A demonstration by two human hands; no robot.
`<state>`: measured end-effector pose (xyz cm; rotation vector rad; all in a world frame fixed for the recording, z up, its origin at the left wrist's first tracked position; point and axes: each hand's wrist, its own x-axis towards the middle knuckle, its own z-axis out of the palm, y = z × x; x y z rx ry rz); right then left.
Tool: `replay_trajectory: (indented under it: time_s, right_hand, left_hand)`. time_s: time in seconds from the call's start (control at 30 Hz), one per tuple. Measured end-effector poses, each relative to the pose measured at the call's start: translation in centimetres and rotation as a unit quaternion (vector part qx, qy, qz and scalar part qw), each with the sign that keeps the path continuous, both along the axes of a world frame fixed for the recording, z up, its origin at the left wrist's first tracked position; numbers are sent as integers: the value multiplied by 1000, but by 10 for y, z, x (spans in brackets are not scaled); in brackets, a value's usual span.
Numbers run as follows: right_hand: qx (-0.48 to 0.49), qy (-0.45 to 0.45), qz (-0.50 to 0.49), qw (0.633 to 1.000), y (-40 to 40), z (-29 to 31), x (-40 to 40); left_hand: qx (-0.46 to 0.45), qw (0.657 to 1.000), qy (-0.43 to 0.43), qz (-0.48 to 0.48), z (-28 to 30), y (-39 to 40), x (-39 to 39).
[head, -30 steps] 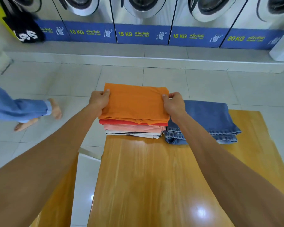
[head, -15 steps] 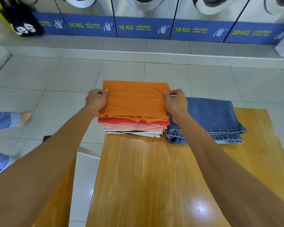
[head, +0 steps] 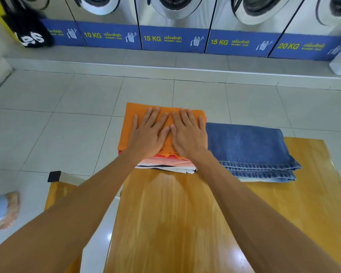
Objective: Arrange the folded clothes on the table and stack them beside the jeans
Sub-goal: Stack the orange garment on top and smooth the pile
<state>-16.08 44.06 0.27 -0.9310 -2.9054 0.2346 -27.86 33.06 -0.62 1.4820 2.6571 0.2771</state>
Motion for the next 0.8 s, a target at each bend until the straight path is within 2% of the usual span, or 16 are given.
replay_trajectory:
  time_s: [0.13, 0.23, 0.33, 0.4, 0.53, 0.73, 0.8]
  right_hand:
    - [-63, -13, -52, 997, 18, 5, 10]
    - [-62, -39, -88, 993, 26, 15, 12]
    - [-32, -3, -72, 997, 19, 23, -3]
    - [-32, -2, -43, 999, 12, 19, -9]
    - [-51, 1, -36, 998, 15, 3, 5]
    - [-93, -20, -67, 993, 35, 12, 27]
    - [-85, 22, -68, 994, 37, 23, 31]
  left_hand:
    - [-28, 997, -51, 48, 3, -17, -27]
    - [-67, 993, -56, 80, 11, -28, -41]
    - [-6, 997, 0, 78, 24, -12, -29]
    - [34, 998, -2, 51, 28, 4, -8]
    - [0, 999, -27, 25, 6, 9, 12]
    - [-24, 995, -47, 86, 7, -11, -21]
    - [11, 997, -27, 73, 17, -15, -13]
